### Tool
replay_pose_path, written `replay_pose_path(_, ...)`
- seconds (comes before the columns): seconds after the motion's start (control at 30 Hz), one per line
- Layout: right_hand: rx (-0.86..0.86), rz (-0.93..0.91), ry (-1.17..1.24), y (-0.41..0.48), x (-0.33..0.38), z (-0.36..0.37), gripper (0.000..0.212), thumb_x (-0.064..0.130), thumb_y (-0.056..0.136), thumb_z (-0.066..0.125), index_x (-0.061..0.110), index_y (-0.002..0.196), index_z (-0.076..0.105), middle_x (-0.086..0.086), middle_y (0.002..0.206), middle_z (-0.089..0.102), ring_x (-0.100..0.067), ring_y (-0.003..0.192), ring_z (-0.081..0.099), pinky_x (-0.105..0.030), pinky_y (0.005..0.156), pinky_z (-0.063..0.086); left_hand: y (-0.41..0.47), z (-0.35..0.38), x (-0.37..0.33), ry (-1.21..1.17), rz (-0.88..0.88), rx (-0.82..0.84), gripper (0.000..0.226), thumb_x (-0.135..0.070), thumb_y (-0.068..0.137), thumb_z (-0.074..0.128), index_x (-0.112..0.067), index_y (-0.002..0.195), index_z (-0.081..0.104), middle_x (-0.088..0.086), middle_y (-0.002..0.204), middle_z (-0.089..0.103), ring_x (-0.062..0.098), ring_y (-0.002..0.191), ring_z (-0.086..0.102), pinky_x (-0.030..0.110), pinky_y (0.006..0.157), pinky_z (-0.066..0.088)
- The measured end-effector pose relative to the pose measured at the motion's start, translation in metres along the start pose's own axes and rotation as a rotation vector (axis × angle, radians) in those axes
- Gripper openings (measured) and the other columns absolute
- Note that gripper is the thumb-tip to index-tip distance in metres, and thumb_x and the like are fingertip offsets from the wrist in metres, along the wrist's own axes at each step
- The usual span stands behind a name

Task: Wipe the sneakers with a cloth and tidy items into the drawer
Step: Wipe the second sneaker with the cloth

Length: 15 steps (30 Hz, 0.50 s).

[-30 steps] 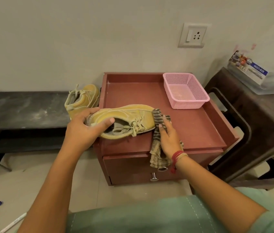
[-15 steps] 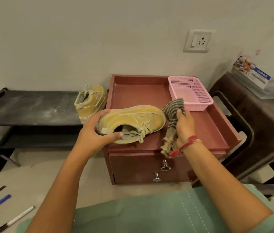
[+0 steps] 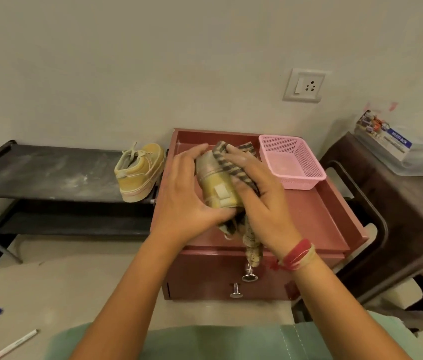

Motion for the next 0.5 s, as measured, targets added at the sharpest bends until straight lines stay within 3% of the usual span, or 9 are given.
replay_pose_path(0.1, 0.074, -0.044, -0.119, -0.001, -0.005, -0.006, 0.036, 0.029, 0.087, 0.056, 0.034, 0.123, 0.058, 0.006, 0.144, 0.044, -0.007, 0.135, 0.036, -0.045, 0.114, 0.027, 0.002, 0.008, -0.007, -0.03, 0.063, 0.009, 0.092, -0.029, 0.051, 0.079, -0.015, 0.135, 0.044, -0.006, 0.128, 0.046, 0.002, 0.122, 0.043, 0.016, 0.102, 0.036)
replay_pose_path(0.2, 0.061, 0.178, 0.086, 0.0, -0.018, -0.013, 0.033, 0.037, 0.084, 0.062, 0.046, 0.116, 0.061, 0.009, 0.147, 0.039, -0.005, 0.137, 0.034, -0.034, 0.113, 0.032, 0.003, 0.013, -0.014, -0.017, 0.146, 0.017, 0.092, -0.04, 0.054, 0.082, -0.009, 0.133, 0.046, 0.0, 0.127, 0.049, 0.008, 0.122, 0.046, 0.021, 0.102, 0.039)
replay_pose_path(0.3, -0.1, 0.4, 0.314, 0.005, -0.03, -0.025, 0.026, 0.024, 0.093, 0.056, 0.021, 0.118, 0.064, 0.004, 0.122, 0.063, -0.007, 0.116, 0.057, -0.032, 0.098, 0.046, 0.005, 0.015, -0.018, -0.013, 0.168, 0.053, 0.103, -0.05, 0.049, 0.089, -0.009, 0.133, 0.046, 0.0, 0.128, 0.048, 0.011, 0.122, 0.048, 0.033, 0.102, 0.044)
replay_pose_path(0.37, -0.091, 0.333, 0.292, 0.004, -0.02, -0.026, 0.027, 0.022, 0.095, 0.053, 0.017, 0.12, 0.062, 0.004, 0.121, 0.063, -0.007, 0.118, 0.055, -0.036, 0.102, 0.043, 0.004, 0.016, -0.02, -0.016, 0.174, 0.053, 0.102, -0.052, 0.05, 0.088, -0.008, 0.132, 0.047, 0.001, 0.128, 0.049, 0.012, 0.121, 0.049, 0.036, 0.099, 0.047)
replay_pose_path(0.43, 0.076, 0.112, 0.116, -0.001, -0.001, -0.013, 0.028, 0.026, 0.092, 0.053, 0.028, 0.118, 0.061, 0.009, 0.136, 0.052, -0.001, 0.133, 0.038, -0.039, 0.115, 0.026, 0.003, 0.014, -0.017, -0.045, 0.166, 0.02, 0.093, -0.047, 0.055, 0.084, -0.008, 0.131, 0.047, 0.001, 0.126, 0.05, 0.014, 0.119, 0.051, 0.037, 0.096, 0.048)
replay_pose_path(0.5, 0.202, -0.036, -0.051, -0.005, 0.002, -0.005, 0.031, 0.031, 0.089, 0.052, 0.031, 0.12, 0.06, 0.014, 0.139, 0.046, 0.002, 0.139, 0.024, -0.037, 0.119, 0.014, 0.002, 0.011, -0.013, -0.057, 0.149, -0.012, 0.088, -0.043, 0.058, 0.08, -0.008, 0.132, 0.048, 0.001, 0.125, 0.051, 0.014, 0.117, 0.052, 0.037, 0.095, 0.05)
Point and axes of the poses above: each hand's wrist, its own y-axis towards the middle knuckle, its own z-axis out of the palm, x = y × z, the point moved 5 cm from there along y, towards the middle knuckle
